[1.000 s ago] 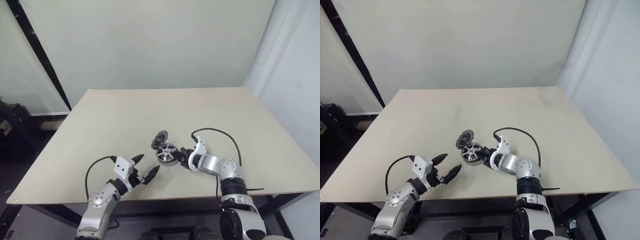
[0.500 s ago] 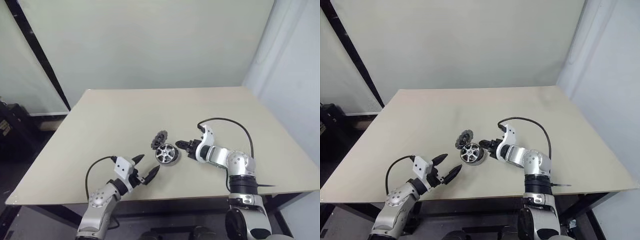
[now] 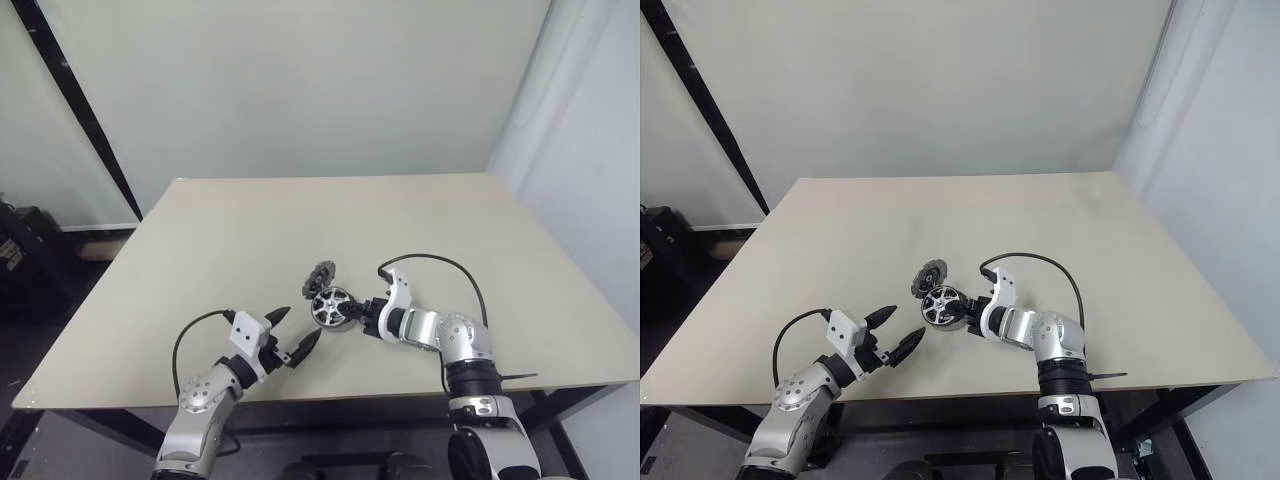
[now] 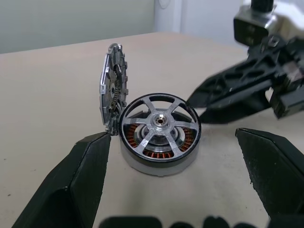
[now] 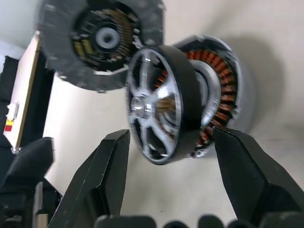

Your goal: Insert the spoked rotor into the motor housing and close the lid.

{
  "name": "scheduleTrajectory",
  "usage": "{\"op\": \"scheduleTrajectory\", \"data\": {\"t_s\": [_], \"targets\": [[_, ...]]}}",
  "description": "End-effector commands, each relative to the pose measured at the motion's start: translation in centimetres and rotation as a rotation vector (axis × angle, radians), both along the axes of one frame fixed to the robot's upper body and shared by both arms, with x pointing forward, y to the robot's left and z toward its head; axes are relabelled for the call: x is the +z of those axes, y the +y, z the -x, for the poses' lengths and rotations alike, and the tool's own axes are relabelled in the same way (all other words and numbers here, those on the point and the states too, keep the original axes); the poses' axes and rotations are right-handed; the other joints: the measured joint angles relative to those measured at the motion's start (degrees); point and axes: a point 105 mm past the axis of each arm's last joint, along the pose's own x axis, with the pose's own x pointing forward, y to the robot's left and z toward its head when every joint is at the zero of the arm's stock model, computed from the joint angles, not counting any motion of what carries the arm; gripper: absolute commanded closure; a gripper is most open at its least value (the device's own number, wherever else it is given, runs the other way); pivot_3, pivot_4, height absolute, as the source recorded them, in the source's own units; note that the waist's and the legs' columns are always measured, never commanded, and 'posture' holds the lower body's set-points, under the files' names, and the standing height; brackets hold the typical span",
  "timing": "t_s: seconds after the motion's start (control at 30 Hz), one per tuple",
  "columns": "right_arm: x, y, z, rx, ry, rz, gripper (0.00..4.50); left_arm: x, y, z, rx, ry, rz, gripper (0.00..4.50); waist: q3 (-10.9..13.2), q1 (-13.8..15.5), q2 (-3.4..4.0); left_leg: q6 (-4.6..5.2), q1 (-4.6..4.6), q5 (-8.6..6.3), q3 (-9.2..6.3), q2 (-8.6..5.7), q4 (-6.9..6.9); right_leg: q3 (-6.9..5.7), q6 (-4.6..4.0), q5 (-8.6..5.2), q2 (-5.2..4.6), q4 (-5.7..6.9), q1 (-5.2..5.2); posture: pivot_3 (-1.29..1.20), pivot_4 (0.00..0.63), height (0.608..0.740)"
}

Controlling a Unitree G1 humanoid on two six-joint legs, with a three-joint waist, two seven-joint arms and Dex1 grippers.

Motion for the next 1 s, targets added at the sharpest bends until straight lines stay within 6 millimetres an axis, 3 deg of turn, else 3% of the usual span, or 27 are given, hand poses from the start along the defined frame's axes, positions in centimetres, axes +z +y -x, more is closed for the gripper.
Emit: {"op": "scheduleTrajectory", "data": {"t_s": [0.03,0.07,0.17,0.37,0.73,1.0], "targets": [[1.5,0.6,-1.0,0.003,-0.060,-0.019,1.48,1.3,0.0,-0.2,-0.008,-0.055,-0.011,0.00,0.00,0.00,0.00,0.00,0.00,0.00,0.00,0.00,0.00,-0.01,0.00,0.00,0.00,0.00,0.00,0.00,0.000,0.740],[1.4,0.6,-1.0,0.002,-0.059,-0.020,1.48,1.3,0.0,-0.2,-0.008,-0.055,-0.012,0.00,0.00,0.00,0.00,0.00,0.00,0.00,-0.01,0.00,0.00,-0.01,0.00,0.00,0.01,0.00,0.00,0.00,0.000,0.740],[1.3,0.7,-1.2,-0.012,-0.053,-0.039,2.04,1.3,0.0,-0.2,-0.005,-0.056,-0.013,0.00,0.00,-0.01,0.00,0.00,0.01,0.00,-0.01,0.01,0.00,-0.01,0.00,0.00,0.01,0.01,0.00,0.00,0.000,0.740],[1.4,0.7,-1.2,-0.018,-0.046,-0.053,4.09,1.3,0.0,-0.2,-0.005,-0.054,-0.013,0.00,0.00,0.00,0.00,0.00,-0.01,0.00,0.00,0.01,0.00,0.00,0.00,0.00,0.00,0.01,0.00,0.00,0.000,0.740],[2.5,0.5,-1.5,-0.055,-0.010,-0.146,4.13,1.3,0.0,-0.1,-0.011,-0.051,-0.014,0.00,0.00,0.01,0.00,0.00,-0.01,0.00,-0.01,0.01,0.00,-0.01,0.00,0.00,0.00,0.01,0.00,0.00,0.000,0.740],[1.9,0.1,-1.8,-0.076,-0.005,-0.103,4.13,1.3,0.0,-0.2,-0.013,-0.053,-0.016,0.00,0.00,0.00,0.00,0.00,-0.01,0.00,-0.01,0.00,0.00,-0.01,0.00,0.00,0.00,0.01,-0.01,0.00,0.000,0.740]]}}
